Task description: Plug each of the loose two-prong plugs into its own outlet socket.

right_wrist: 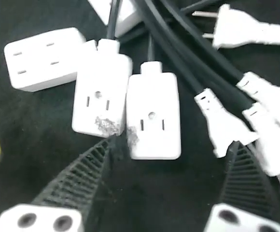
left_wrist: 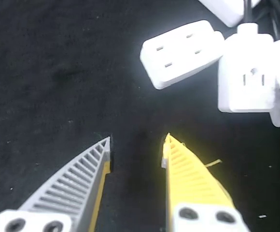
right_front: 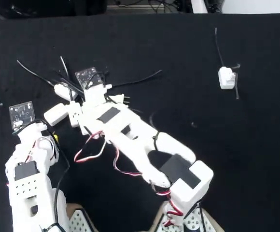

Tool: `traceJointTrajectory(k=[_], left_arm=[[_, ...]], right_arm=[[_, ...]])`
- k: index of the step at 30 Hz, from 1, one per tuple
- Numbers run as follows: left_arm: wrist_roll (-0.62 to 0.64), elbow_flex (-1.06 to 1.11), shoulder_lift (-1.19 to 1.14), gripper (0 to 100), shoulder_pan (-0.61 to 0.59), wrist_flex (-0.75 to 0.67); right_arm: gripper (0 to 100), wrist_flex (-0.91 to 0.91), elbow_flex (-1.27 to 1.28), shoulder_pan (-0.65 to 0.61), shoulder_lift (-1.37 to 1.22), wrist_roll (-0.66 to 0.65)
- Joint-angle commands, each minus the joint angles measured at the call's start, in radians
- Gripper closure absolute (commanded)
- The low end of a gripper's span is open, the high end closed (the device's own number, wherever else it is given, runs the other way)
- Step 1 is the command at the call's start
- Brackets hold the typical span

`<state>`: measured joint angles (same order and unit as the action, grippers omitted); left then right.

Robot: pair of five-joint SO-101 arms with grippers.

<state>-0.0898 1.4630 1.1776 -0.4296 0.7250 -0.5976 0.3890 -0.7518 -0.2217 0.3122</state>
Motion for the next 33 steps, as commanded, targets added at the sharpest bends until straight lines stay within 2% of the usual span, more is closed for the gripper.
traceJointTrajectory(k=[1, 10, 15, 19, 23, 29, 31, 33], left_arm=[[0.012, -0.012, 0.009, 82, 0.013, -0.018], [0.012, -0.012, 0.009, 82, 0.013, -0.018], [0.012, -0.012, 0.009, 82, 0.01, -0.018], [0.011, -0.012, 0.009, 82, 0.008, -0.018], [0.011, -0.012, 0.009, 82, 0.008, -0.018], [0.011, -0.012, 0.009, 82, 0.008, -0.018], [0.011, -0.012, 0.009, 82, 0.01, -0.018], [0.011, -0.012, 0.009, 82, 0.012, -0.018]], right_arm=[[67.0, 0.066, -0.045, -0.014, 0.005, 0.021], [68.4, 0.163, -0.05, -0.025, -0.09, 0.014], [88.7, 0.163, -0.051, -0.021, -0.084, 0.014], [97.1, 0.163, -0.05, -0.02, -0.074, 0.014], [97.2, 0.163, -0.05, -0.02, -0.076, 0.012], [97.1, 0.158, -0.05, -0.023, -0.076, -0.066], [93.3, 0.157, -0.048, -0.026, -0.073, -0.066], [85.2, 0.152, -0.047, -0.028, -0.074, -0.061]])
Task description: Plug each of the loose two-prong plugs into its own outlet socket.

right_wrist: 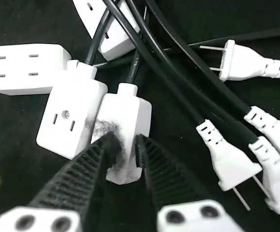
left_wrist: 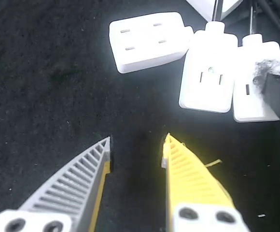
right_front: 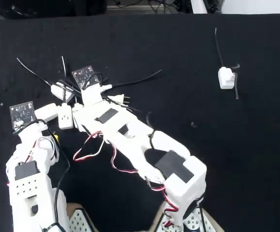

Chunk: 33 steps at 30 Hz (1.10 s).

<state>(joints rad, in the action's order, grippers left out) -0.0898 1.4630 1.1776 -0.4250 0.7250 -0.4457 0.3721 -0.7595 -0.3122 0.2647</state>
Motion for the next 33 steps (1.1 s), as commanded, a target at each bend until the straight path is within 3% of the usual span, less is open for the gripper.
traceJointTrajectory(k=[1, 5, 15, 25, 27, 30, 33], left_arm=[[0.011, -0.012, 0.009, 82, 0.008, -0.018], [0.011, -0.012, 0.009, 82, 0.008, -0.018], [0.011, -0.012, 0.009, 82, 0.008, -0.018], [0.011, -0.012, 0.009, 82, 0.005, -0.018], [0.011, -0.012, 0.009, 82, 0.007, -0.018], [0.011, -0.012, 0.009, 82, 0.008, -0.018], [0.011, -0.012, 0.009, 82, 0.008, -0.018]], right_arm=[[80.7, -0.011, -0.033, -0.023, 0.015, -0.012], [70.1, -0.02, -0.033, -0.063, 0.008, -0.012], [72.6, -0.025, -0.073, -0.101, -0.053, -0.012], [73.1, -0.06, -0.107, -0.041, -0.067, -0.014], [79.0, -0.06, -0.108, -0.035, -0.067, -0.015], [97.0, -0.057, -0.11, -0.034, -0.065, -0.02], [96.1, -0.058, -0.108, -0.021, -0.061, -0.02]])
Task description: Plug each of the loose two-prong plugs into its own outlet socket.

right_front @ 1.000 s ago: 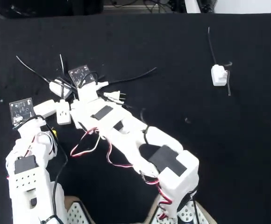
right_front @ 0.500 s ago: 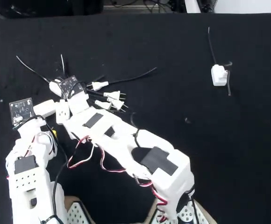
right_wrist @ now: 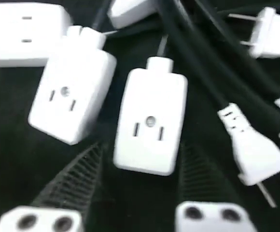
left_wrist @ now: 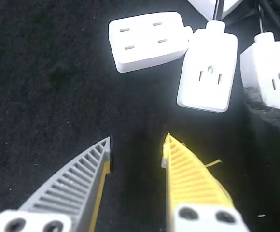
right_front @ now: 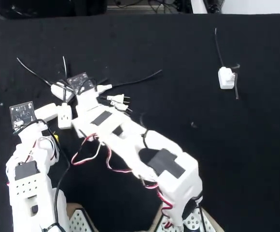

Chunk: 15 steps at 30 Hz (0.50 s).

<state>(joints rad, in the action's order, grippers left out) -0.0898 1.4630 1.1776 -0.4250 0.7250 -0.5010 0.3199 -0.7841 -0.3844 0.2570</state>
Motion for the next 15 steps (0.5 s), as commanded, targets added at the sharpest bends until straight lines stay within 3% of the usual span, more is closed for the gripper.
traceJointTrajectory(k=[1, 6, 13, 15], left_arm=[[0.011, -0.012, 0.009, 82, 0.008, -0.018], [0.011, -0.012, 0.009, 82, 0.01, -0.034], [0.012, 0.012, 0.009, 82, 0.002, -0.077], [0.012, 0.013, 0.009, 82, 0.002, -0.075]], right_arm=[[97.6, -0.003, -0.056, 0.006, 0.013, -0.012], [98.8, -0.064, -0.051, 0.038, 0.044, -0.012], [98.7, -0.448, -0.051, 0.08, 0.291, -0.021], [98.7, -0.511, -0.051, 0.103, 0.367, -0.087]])
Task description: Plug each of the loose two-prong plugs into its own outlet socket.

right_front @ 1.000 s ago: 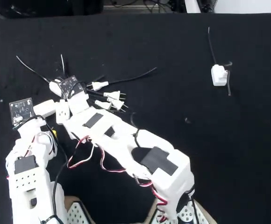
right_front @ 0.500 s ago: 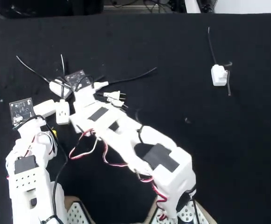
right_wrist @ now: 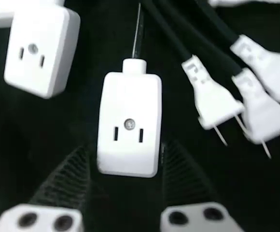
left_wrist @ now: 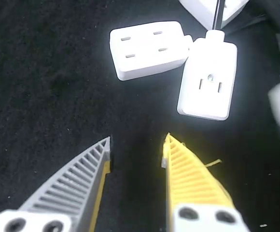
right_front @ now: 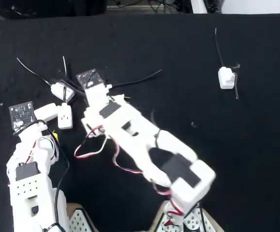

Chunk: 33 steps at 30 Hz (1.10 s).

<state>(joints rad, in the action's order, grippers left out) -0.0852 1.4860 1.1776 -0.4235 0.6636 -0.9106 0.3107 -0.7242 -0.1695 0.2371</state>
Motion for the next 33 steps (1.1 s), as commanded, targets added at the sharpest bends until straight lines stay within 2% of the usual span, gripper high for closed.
traceJointTrajectory(k=[1, 10, 13, 17, 22, 26, 29, 33], left_arm=[[0.008, -0.01, 0.009, 82, 0.001, -0.014], [0.008, -0.008, 0.009, 82, -0.001, -0.014], [0.008, -0.007, 0.009, 82, 0.004, -0.014], [0.008, -0.007, 0.009, 82, 0.001, -0.014], [0.008, -0.005, 0.009, 82, 0.004, -0.014], [0.008, -0.005, 0.009, 82, 0.004, -0.014], [0.008, -0.005, 0.009, 82, 0.005, -0.014], [0.008, -0.005, 0.009, 82, 0.005, -0.014]], right_arm=[[98.7, -0.132, -0.042, 0.054, 0.188, -0.124], [98.7, -0.531, 0.036, 0.058, 0.496, -0.77], [98.7, -0.542, 0.193, 0.049, 0.607, -0.964], [98.7, -0.42, 0.473, 0.025, 0.768, -1.158], [98.7, -0.215, 0.753, 0.026, 0.977, -1.197], [96.6, -0.19, 0.843, 0.026, 1.055, -1.137], [84.8, -0.207, 0.848, 0.028, 1.023, -1.066], [70.9, -0.21, 0.809, 0.028, 0.97, -1.053]])
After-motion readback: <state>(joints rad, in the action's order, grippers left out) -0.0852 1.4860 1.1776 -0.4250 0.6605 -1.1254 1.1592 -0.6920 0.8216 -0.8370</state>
